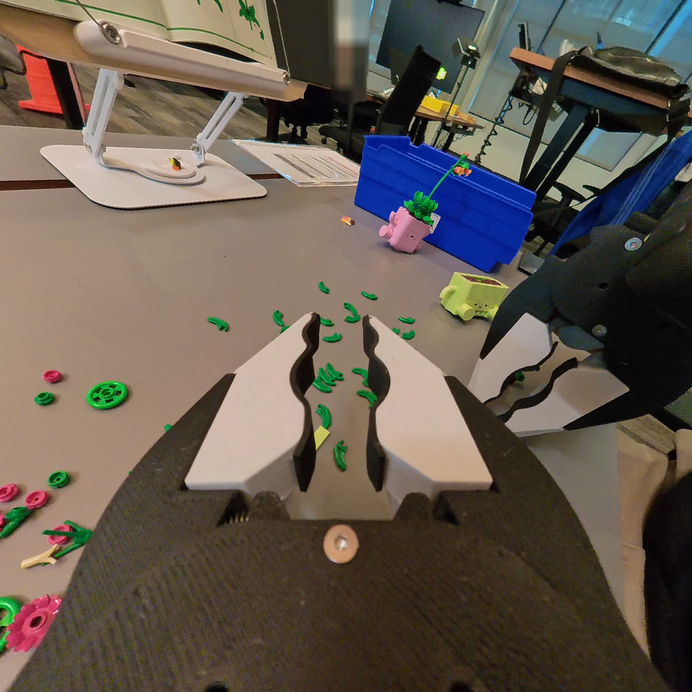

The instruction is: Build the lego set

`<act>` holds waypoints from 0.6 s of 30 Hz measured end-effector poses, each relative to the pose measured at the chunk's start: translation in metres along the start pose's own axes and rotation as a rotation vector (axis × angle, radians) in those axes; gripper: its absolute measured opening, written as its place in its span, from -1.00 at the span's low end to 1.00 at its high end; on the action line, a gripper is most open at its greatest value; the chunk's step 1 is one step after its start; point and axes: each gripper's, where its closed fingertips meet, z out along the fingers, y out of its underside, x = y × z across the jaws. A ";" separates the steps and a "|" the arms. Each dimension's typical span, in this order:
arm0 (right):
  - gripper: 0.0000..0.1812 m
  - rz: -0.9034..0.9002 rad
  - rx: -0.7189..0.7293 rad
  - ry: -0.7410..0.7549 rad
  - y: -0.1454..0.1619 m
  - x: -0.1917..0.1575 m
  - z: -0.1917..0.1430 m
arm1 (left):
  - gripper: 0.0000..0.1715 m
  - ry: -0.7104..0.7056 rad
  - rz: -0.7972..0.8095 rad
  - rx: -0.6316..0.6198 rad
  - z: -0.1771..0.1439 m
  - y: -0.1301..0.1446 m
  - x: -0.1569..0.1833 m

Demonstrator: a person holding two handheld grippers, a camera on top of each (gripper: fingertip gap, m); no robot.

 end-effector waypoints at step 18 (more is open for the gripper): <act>-0.96 -0.022 -0.033 -0.031 0.032 -0.006 -0.012 | -0.77 -0.015 0.004 -0.010 0.000 0.002 -0.002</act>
